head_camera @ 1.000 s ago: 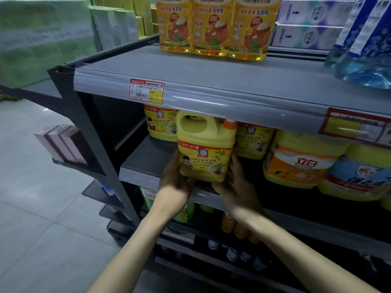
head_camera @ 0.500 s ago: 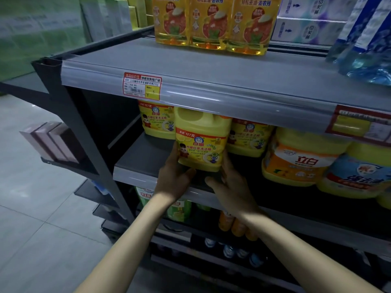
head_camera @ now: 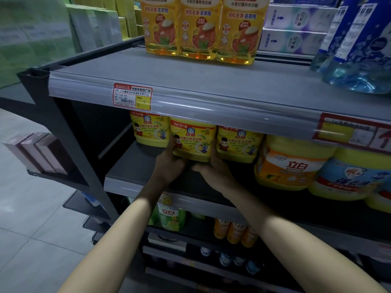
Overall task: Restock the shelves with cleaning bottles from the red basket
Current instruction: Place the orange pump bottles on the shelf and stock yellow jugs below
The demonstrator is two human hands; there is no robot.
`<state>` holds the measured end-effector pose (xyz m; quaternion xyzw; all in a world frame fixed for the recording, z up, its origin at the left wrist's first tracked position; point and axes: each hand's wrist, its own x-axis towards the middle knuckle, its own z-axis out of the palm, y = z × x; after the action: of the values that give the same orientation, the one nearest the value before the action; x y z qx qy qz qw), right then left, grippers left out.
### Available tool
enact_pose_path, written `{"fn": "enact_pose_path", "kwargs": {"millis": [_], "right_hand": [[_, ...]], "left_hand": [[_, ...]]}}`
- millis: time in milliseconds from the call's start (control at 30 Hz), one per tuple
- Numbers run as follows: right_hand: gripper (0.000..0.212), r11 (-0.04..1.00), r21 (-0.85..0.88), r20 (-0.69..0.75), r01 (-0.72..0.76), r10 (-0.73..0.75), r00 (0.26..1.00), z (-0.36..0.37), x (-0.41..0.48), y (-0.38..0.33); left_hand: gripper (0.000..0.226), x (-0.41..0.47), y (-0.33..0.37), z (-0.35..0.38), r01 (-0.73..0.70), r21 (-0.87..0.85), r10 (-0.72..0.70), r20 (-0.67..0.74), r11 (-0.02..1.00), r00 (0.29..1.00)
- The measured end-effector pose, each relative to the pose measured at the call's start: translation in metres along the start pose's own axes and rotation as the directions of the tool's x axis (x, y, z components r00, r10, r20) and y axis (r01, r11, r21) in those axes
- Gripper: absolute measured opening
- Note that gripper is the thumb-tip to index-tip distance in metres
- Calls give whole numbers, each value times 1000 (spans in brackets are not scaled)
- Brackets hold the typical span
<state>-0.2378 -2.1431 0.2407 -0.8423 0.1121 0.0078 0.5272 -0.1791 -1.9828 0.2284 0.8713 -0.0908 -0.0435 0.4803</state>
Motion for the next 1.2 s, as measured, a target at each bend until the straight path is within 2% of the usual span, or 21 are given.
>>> {"fn": "enact_pose_path", "kwargs": {"millis": [233,433,700,1000,1100,1200], "right_hand": [[102,998,67,-10,-22,23,1000,3,10,3],[107,988,122,89,-95,85,992,23,10,7],[93,985,105,21,-137,135,991,23,24,0],[87,990,-34,-23,-136,135,991,24,29,5],[89,988,-98,-20,-119,118,993,24,29,5],[82,980,-169,-10,-107,107,994,20,24,5]], "left_hand": [[98,19,-8,-1,30,-41,-29,18,999,999],[92,19,-11,9,24,-26,-24,8,999,1000],[93,33,-13,7,33,-57,-31,49,998,998],[96,24,-13,10,5,-72,-1,56,997,998],[84,15,-13,6,-42,-49,46,68,998,997],[62,8,-13,0,-94,17,92,93,995,991]]}}
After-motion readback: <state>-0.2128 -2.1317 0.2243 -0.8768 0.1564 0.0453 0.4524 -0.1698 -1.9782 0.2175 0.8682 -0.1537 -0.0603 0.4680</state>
